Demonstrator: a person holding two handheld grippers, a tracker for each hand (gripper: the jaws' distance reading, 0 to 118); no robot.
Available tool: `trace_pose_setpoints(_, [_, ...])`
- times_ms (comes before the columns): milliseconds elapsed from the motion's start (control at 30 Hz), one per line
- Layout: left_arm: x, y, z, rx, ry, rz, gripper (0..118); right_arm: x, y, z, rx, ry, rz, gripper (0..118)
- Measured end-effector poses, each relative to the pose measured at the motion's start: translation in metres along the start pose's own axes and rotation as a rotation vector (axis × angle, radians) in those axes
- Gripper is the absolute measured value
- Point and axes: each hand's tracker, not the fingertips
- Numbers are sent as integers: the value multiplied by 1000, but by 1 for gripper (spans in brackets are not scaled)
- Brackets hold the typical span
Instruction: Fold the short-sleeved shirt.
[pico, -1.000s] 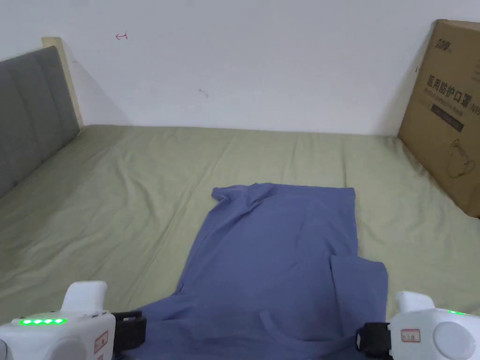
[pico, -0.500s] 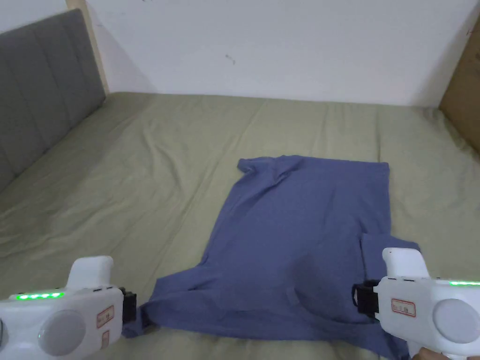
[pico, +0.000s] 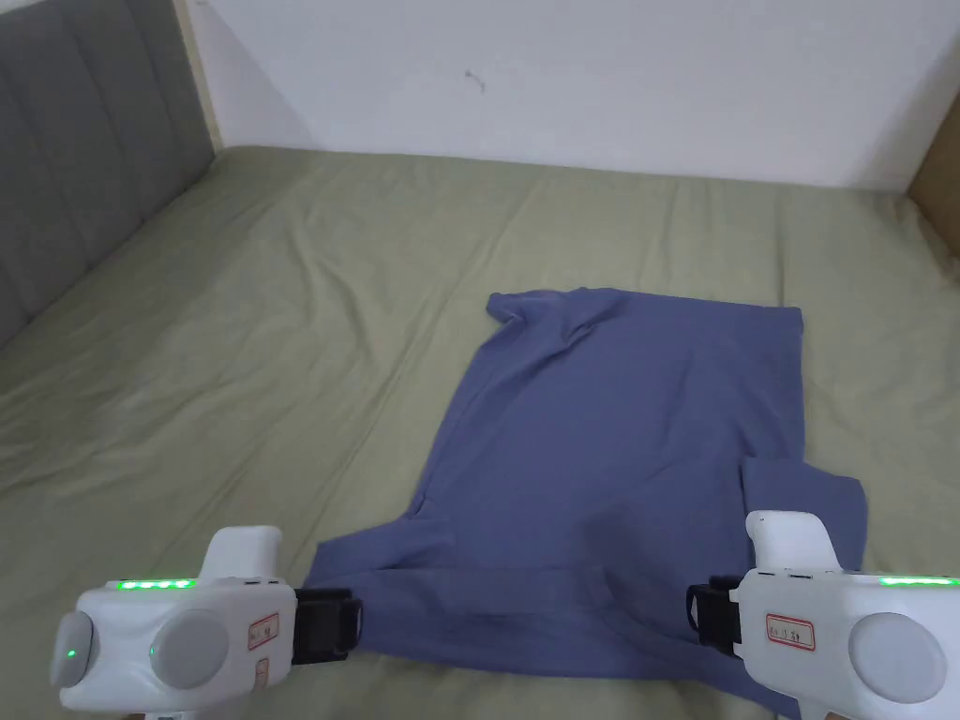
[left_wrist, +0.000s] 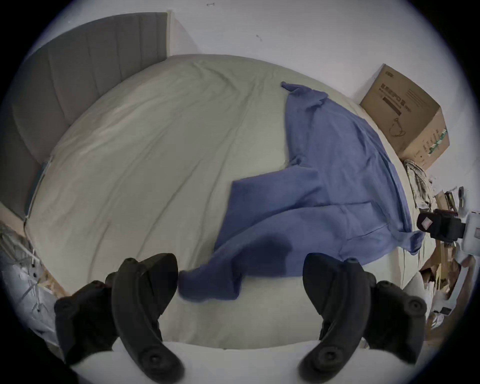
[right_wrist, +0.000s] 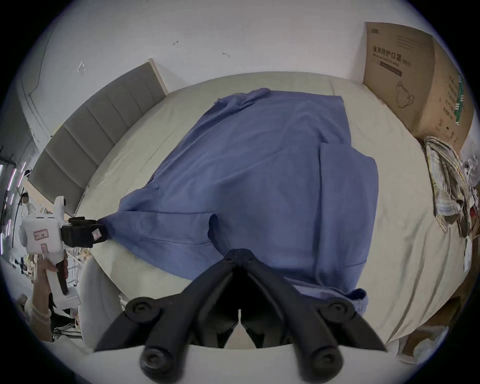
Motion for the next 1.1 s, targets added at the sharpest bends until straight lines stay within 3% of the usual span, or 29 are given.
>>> trace_pose_setpoints(233, [28,17,-20,-38,28,-98,96,3,9,-16,-35,-2,-13,0])
trace_pose_setpoints(333, [38,21,-26,-22,-29,-136,91,3,12,-24,-50,2,-18,0])
trace_pose_setpoints(367, [39,21,-32,-59,-30,-142,73,5,13,-27,-56,5,-21,0])
trace_pose_setpoints(400, [40,21,-37,-81,-31,-143,27,6,13,-28,-61,7,-24,0])
trace_pose_setpoints(433, [39,18,-42,-97,-19,-144,6,6,14,-30,-64,9,-27,0])
trace_pose_setpoints(600, [32,19,-33,-77,-38,-78,6,11,19,-32,-81,6,-35,0])
trace_pose_setpoints(800, [41,23,-23,-80,-30,-109,5,19,44,-32,-69,29,-46,0])
trace_pose_setpoints(967, [45,28,-14,-71,-37,-114,5,15,114,-59,-53,83,-38,0])
trace_pose_setpoints(1100, [43,31,-13,-81,-48,-100,5,-10,199,-103,-29,127,61,0])
